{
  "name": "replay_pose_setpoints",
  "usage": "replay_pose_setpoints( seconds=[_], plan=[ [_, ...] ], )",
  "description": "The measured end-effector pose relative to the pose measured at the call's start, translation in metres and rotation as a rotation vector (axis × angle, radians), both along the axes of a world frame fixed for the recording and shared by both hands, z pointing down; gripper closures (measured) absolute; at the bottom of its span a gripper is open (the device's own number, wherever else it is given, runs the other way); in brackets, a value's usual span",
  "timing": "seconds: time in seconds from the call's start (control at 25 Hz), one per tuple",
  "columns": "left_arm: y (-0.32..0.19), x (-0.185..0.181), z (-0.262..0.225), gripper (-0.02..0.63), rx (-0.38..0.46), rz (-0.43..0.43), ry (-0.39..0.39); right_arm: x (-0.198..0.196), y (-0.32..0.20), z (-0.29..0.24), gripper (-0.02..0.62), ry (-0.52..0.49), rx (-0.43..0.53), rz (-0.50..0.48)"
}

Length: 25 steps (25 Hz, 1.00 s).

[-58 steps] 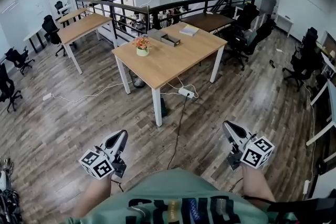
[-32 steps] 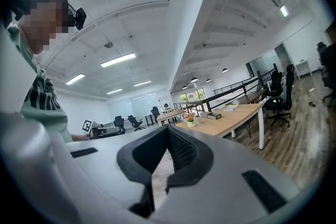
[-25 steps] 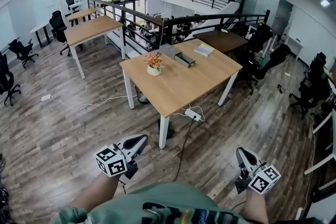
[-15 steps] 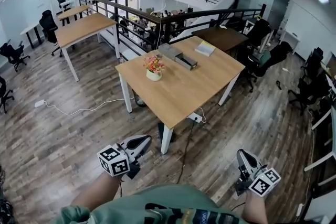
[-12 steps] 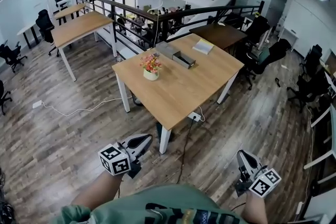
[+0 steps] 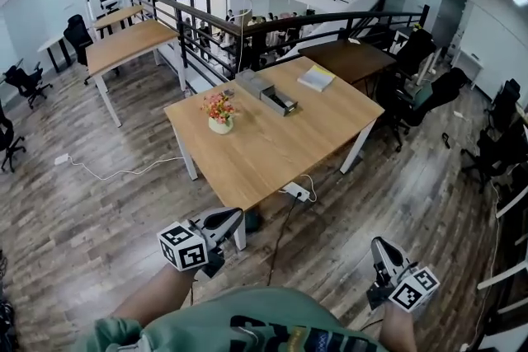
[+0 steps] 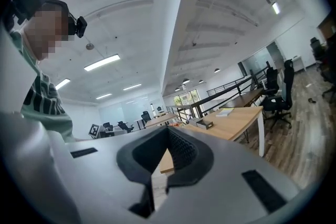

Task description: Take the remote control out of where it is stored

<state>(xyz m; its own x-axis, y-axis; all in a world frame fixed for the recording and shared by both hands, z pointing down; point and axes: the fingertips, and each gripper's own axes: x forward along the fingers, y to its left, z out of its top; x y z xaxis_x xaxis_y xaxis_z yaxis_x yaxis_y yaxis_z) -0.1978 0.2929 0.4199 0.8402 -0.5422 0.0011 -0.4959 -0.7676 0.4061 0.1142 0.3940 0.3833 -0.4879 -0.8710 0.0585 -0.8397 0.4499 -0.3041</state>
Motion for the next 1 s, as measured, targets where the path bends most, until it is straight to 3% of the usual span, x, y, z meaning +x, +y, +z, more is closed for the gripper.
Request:
replay_pose_setpoints(
  seconds=[0.16, 0.36, 0.68, 1.0],
  plan=[
    [-0.005, 0.065, -0.013, 0.603, 0.024, -0.035, -0.019, 0.055, -0.026, -0.008, 0.592, 0.036, 0.019, -0.088],
    [-0.01, 0.113, -0.022, 0.603, 0.04, -0.077, -0.038, 0.098, -0.059, -0.01, 0.592, 0.046, 0.025, -0.159],
    [-0.051, 0.138, -0.01, 0.603, 0.032, -0.108, -0.044, 0.124, -0.111, -0.001, 0.592, 0.052, 0.021, -0.197],
    [-0.152, 0.14, -0.011, 0.603, 0.062, -0.013, 0.013, 0.109, -0.197, -0.019, 0.592, 0.116, 0.028, -0.132]
  ],
)
